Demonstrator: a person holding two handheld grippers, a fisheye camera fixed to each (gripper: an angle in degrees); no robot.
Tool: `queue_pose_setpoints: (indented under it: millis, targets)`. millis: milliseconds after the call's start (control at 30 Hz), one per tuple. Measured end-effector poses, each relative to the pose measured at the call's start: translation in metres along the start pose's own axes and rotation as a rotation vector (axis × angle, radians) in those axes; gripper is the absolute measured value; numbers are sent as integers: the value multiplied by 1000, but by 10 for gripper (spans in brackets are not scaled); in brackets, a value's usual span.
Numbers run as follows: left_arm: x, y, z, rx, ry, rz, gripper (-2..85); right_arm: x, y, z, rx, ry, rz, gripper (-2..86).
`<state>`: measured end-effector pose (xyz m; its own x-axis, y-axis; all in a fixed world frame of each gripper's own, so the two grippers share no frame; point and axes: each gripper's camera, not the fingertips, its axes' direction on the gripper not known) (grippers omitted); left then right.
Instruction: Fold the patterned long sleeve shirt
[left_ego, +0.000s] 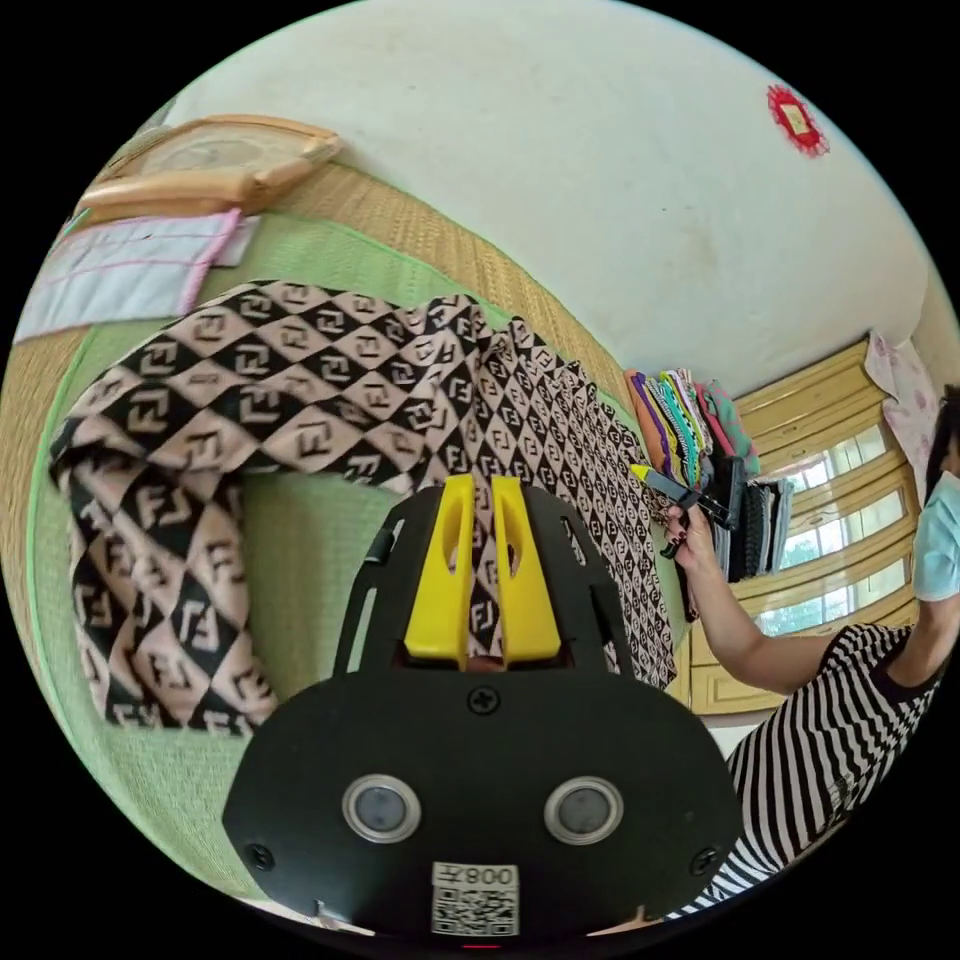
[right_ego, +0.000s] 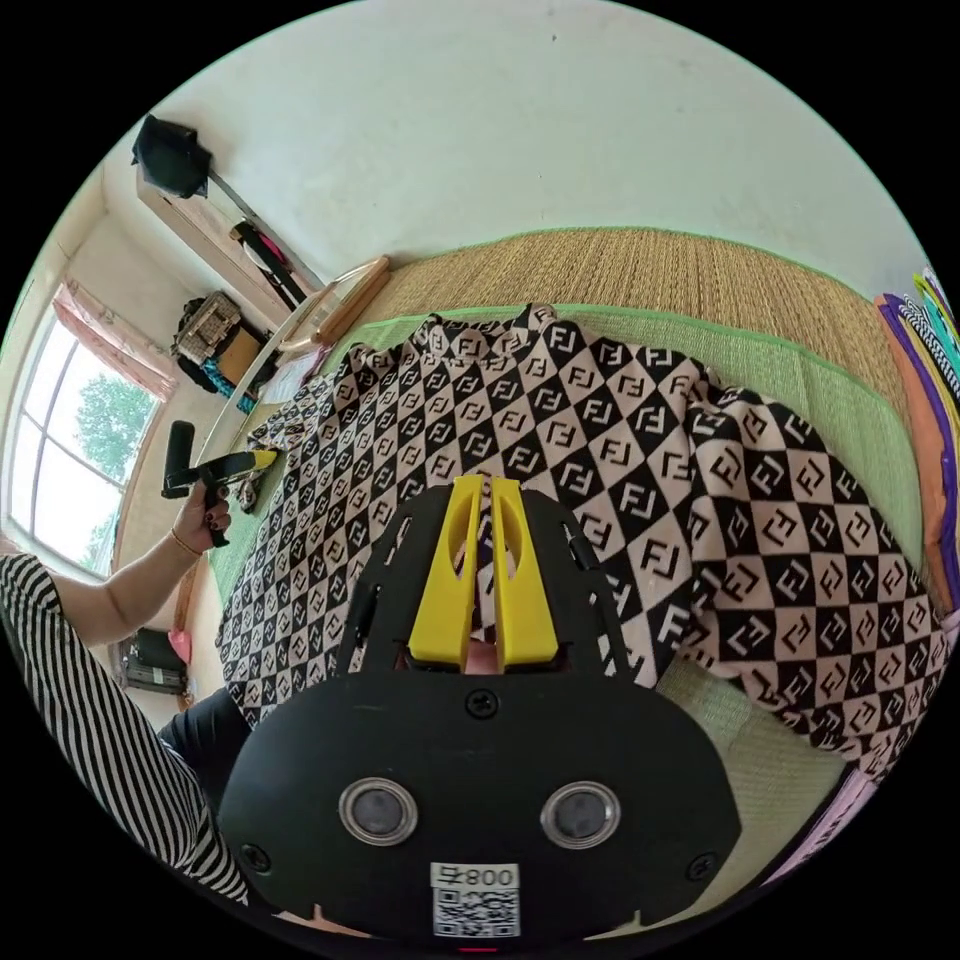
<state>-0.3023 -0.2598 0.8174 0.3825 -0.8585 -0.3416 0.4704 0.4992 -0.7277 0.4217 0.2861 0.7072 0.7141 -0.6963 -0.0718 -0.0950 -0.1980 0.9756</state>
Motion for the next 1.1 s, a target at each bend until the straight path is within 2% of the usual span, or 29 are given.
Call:
queue_pose_setpoints:
  millis: [167, 333, 467, 600, 700, 767, 867, 933, 1100]
  targets:
    - [-32, 65, -73, 71, -217, -222, 76, -26, 39, -17, -56, -32, 34, 39]
    - [-46, 68, -84, 48, -351, -301, 89, -26, 48, -38, -35, -92, 122, 34]
    - [-41, 56, -64, -72, -513, -276, 49, -32, 49, -55, -35, -103, 158, 26]
    - [-30, 48, -67, -157, -588, -214, 27, -36, 46, -66, -44, -113, 167, 23]
    - [-19, 36, -106, -93, -735, -163, 24, -38, 41, -80, -29, -113, 175, 22]
    - [-16, 25, -154, 36, -811, -183, 29, -38, 36, -90, -23, -100, 179, 23]
    - [-19, 18, -195, 145, -803, -202, 51, -35, 29, -102, -12, -99, 195, 28]
    - [-25, 20, -198, 136, -809, -224, 57, -31, 26, -110, 2, -97, 212, 34]
    - [-29, 45, -158, 102, -635, -186, 57, -6, 21, -149, 52, -15, 284, 50]
